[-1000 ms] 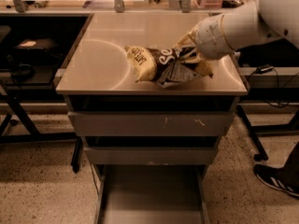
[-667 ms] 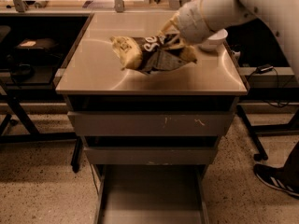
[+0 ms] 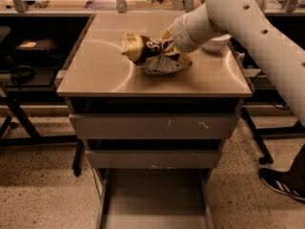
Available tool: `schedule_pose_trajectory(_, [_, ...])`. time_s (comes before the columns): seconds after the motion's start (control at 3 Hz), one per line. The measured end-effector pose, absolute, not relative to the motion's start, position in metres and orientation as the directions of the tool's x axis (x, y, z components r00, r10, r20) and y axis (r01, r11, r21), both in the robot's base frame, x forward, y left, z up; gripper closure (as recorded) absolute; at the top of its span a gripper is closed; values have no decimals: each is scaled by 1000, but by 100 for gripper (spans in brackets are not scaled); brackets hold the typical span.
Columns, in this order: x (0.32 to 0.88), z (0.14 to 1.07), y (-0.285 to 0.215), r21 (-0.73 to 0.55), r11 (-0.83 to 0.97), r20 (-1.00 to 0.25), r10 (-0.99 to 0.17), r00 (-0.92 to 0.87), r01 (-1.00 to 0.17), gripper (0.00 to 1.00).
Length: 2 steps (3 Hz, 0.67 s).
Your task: Pick brown chip bag from bottom drawer and place on counter
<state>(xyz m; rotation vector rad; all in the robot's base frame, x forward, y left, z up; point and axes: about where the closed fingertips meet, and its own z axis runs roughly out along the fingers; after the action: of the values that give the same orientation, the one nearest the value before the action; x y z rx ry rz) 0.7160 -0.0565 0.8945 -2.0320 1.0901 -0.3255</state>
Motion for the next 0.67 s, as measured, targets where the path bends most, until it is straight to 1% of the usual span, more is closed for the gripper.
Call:
schedule_pose_trajectory(0.33, [727,873,-63,-744,-230,-163,-848,504,-627,100])
schedule_pose_trajectory(0.67, [727,876,-63,-744,-230,-163,-848,504,-627,100])
